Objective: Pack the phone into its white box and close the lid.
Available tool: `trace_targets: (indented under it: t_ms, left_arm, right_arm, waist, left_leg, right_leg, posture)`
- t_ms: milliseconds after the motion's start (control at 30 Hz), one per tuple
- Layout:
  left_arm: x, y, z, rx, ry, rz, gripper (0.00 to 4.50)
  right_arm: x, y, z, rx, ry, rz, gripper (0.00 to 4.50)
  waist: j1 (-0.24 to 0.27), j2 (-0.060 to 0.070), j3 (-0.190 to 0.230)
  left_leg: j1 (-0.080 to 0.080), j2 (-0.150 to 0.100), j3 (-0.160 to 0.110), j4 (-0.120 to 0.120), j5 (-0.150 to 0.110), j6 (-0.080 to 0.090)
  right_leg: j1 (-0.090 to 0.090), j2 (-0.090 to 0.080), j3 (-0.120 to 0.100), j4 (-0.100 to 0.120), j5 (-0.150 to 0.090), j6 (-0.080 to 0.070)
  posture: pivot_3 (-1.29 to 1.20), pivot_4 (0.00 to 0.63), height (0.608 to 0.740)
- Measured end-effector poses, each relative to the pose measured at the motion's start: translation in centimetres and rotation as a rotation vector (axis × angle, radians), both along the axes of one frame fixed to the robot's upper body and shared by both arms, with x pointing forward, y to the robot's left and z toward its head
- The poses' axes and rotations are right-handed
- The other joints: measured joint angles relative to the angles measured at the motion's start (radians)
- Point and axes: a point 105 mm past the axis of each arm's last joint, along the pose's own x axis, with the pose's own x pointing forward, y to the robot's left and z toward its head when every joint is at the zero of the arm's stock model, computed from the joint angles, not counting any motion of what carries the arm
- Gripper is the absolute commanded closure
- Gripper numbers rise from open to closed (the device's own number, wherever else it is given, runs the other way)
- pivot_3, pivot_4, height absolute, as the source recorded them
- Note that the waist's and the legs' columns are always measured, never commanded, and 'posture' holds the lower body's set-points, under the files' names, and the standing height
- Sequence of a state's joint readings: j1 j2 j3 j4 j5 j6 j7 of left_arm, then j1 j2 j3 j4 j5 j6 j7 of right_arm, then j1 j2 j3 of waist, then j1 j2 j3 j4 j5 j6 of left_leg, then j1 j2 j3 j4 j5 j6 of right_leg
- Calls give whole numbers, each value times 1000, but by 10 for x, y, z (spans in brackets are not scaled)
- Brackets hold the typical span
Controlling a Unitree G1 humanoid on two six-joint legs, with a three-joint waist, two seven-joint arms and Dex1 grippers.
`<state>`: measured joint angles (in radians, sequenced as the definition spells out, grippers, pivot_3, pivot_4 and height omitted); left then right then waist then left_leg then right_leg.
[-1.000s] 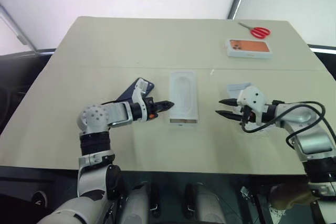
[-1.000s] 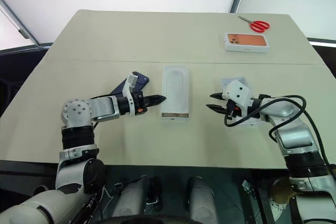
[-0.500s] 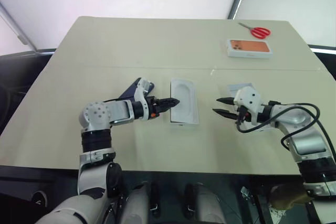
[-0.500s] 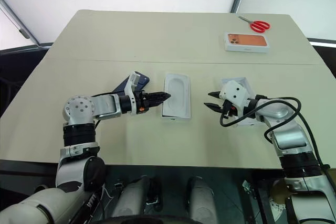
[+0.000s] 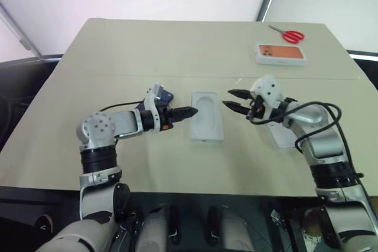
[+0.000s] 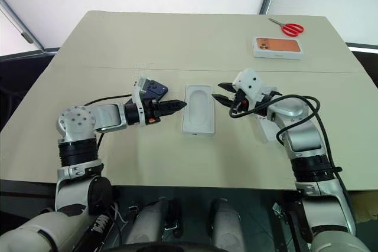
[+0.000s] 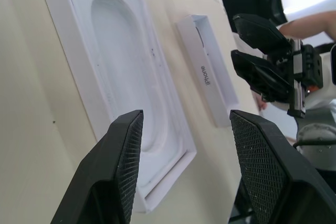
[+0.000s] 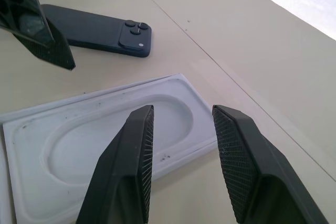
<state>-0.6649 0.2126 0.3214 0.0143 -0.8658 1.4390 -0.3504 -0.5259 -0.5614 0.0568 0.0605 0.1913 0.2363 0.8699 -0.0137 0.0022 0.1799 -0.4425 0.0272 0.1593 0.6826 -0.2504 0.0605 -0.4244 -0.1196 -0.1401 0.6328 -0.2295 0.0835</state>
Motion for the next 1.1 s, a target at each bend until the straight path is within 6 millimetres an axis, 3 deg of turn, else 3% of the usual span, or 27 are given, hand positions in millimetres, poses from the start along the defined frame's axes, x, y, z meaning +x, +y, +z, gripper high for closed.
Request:
trace_targets:
  t_ms: [67, 233, 433, 567, 800, 967, 1100]
  left_arm:
    - [5, 13, 1, 65, -97, 55, 1701]
    - [16, 41, 7, 127, -222, 150, 1701]
    - [14, 47, -1, 128, -212, 168, 1701]
    - [15, 51, 1, 125, -215, 192, 1701]
    - [15, 52, 2, 110, -210, 198, 1701]
    - [16, 51, -1, 107, -198, 205, 1701]
    - [20, 66, -1, 132, -198, 230, 1701]
  right_arm:
    - [6, 10, -10, 1, 19, -15, 4447]
    - [22, 32, -33, -122, -16, -55, 4447]
    - [27, 44, -60, -238, -28, -62, 4447]
    - [22, 49, -62, -338, -83, 3, 4447]
    - [12, 55, -64, -332, -32, 78, 4447]
    - [17, 53, -62, -307, -44, 27, 4447]
    - [23, 50, -51, -198, -18, -30, 4447]
  waist:
    - [-5, 0, 0]
    - [0, 0, 0]
    - [0, 0, 0]
    - [-3, 0, 0]
    - [-3, 0, 0]
    - [-3, 0, 0]
    - [-5, 0, 0]
  left_leg:
    - [0, 1, 0, -1, 1, -1]
    - [-1, 0, 1, -1, 1, -2]
    - [-1, 0, 1, -1, 1, -2]
    - [-1, 0, 1, -1, 1, -1]
    - [0, 0, 1, -1, 1, -1]
    - [0, 0, 1, -1, 1, -1]
    - [-1, 0, 1, -1, 1, -1]
  right_leg:
    - [-1, 1, 0, 0, 0, 0]
    - [-2, 0, 0, 1, 0, -1]
    - [-2, 0, 0, 1, 0, 0]
    - [-2, 1, 0, 1, 0, 0]
    - [-2, 1, 0, 1, 0, 0]
    - [-2, 1, 0, 1, 0, 0]
    - [-2, 1, 0, 1, 0, 0]
  posture:
    - [0, 150, 738]
    - [0, 150, 738]
    - [0, 150, 738]
    - [0, 150, 738]
    - [0, 150, 738]
    - [0, 150, 738]
    - [0, 150, 738]
